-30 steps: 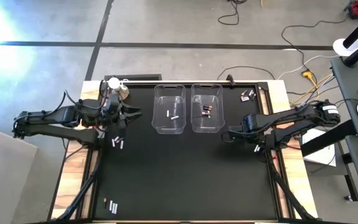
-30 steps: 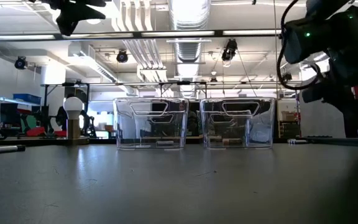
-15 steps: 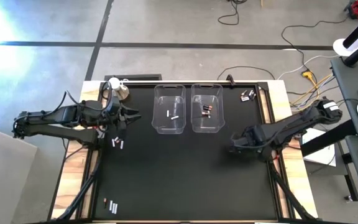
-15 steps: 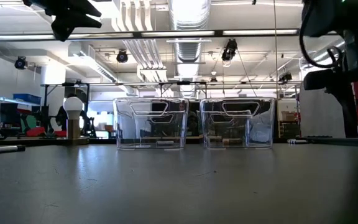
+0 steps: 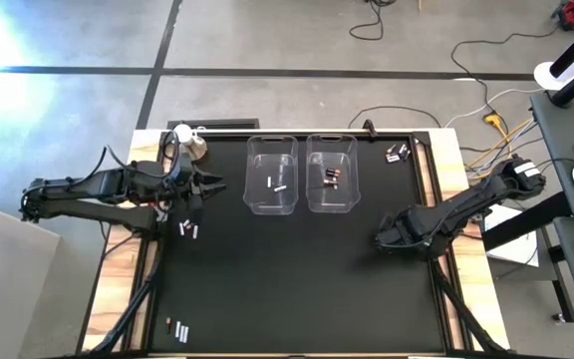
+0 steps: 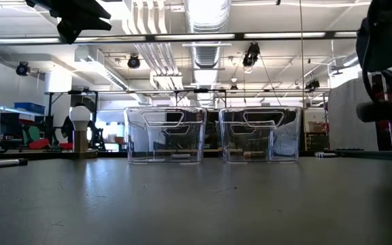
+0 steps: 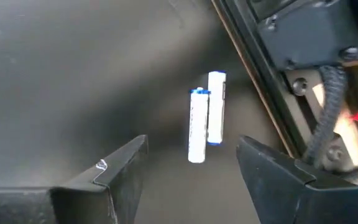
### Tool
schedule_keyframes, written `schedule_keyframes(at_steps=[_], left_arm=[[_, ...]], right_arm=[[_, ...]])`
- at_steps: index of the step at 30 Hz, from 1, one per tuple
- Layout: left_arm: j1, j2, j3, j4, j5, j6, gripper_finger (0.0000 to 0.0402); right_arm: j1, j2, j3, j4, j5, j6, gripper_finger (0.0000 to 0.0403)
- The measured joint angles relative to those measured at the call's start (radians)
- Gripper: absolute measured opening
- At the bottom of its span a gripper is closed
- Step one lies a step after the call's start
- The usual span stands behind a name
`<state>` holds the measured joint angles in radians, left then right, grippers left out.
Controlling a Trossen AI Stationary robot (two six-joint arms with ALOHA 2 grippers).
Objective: Sort batteries
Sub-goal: Put the white battery into the left transparent bin
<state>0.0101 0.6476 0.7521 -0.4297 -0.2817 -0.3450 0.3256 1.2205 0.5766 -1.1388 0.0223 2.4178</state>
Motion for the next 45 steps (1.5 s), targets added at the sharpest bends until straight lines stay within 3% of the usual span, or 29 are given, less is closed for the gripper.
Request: schedule_keyframes(at_steps=[7, 30, 39, 45], left_arm=[[0.0, 0.0, 0.0, 0.0, 0.001, -0.004, 0.0114], [0.0, 0.07, 0.0, 0.03, 0.001, -0.015, 0.0114], [0.0, 0.07, 0.024, 0.047, 0.003, -0.012, 0.0114], [0.0, 0.048, 0.094, 0.035, 0.006, 0.075, 0.0114]], right_arm=[[-0.003, -0.002, -0.086, 0.145, 0.022, -0.001, 0.0212], [-0.005, 0.007, -0.095, 0.178, 0.085, -0.047, 0.0048], [-0.005, 0.007, -0.089, 0.179, 0.103, -0.106, 0.0032], [-0.006, 0.004, 0.022, 0.072, 0.136, -0.171, 0.003]])
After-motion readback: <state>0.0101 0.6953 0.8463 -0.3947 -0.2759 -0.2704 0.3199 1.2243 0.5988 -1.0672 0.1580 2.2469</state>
